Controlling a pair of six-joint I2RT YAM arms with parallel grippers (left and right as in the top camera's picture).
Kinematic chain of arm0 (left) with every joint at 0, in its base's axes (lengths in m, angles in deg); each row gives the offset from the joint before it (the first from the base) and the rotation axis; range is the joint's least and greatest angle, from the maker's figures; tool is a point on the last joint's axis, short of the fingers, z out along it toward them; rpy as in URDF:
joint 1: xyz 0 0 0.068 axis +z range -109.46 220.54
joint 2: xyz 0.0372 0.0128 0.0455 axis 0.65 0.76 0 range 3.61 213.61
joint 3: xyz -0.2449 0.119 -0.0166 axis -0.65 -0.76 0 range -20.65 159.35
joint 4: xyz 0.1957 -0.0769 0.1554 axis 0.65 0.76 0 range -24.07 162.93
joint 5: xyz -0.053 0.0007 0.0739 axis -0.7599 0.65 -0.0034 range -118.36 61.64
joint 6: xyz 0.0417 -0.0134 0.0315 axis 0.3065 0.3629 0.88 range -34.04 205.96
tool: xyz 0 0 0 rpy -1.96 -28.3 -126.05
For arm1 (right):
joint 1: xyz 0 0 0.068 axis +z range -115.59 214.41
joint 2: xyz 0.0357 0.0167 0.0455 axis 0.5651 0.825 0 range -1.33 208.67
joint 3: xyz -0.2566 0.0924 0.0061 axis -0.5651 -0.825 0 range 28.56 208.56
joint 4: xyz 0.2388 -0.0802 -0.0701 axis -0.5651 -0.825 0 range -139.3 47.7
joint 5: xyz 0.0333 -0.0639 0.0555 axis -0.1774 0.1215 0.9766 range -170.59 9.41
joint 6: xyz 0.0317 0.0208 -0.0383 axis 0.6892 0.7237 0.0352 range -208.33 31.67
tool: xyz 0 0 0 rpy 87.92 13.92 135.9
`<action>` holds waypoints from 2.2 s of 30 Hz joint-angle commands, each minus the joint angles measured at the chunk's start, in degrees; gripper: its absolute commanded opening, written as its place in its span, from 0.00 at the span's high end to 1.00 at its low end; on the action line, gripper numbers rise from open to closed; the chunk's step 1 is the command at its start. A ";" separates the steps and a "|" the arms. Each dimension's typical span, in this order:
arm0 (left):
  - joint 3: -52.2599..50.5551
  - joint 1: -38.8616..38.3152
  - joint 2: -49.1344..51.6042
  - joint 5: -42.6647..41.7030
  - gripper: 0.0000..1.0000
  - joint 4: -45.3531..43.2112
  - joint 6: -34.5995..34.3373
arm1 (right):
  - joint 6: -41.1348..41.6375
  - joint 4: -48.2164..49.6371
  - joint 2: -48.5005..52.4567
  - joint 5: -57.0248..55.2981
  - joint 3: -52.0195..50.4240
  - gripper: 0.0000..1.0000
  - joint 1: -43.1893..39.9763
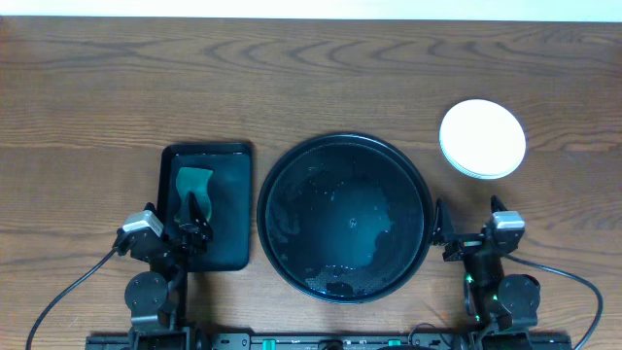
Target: Clean dirty plates on tray and stack at the side
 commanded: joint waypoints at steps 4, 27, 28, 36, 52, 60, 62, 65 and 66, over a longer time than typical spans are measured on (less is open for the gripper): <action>-0.70 0.28 -0.39 1.22 0.20 2.73 -0.09 | -12.33 -0.22 -0.39 0.87 -0.13 0.01 -0.35; -0.70 0.28 -0.39 1.22 0.19 2.73 -0.09 | -12.07 -0.17 -0.39 0.61 -0.11 0.01 -0.35; -0.70 0.28 -0.39 1.22 0.20 2.73 -0.09 | -12.07 -0.20 -0.39 0.61 -0.11 0.01 -0.35; -0.70 0.28 -0.39 1.22 0.19 2.73 -0.09 | -12.07 -0.20 -0.39 0.61 -0.11 0.01 -0.35; -0.70 0.28 -0.33 1.60 0.20 2.75 1.36 | -12.07 -0.20 -0.39 0.63 -0.11 0.01 -0.35; -0.70 0.28 1.90 1.64 0.20 2.73 7.98 | -12.07 -0.20 -0.39 0.63 -0.11 0.01 -0.35; -0.70 0.28 2.71 1.66 0.20 2.73 7.98 | -12.07 -0.20 -0.39 0.61 -0.11 0.01 -0.35; -0.70 0.28 3.67 1.62 0.19 2.69 9.09 | -12.07 -0.20 -0.39 0.61 -0.11 0.01 -0.35; -0.70 0.28 3.74 1.62 0.20 2.67 9.55 | -12.07 -0.20 -0.39 0.63 -0.11 0.01 -0.35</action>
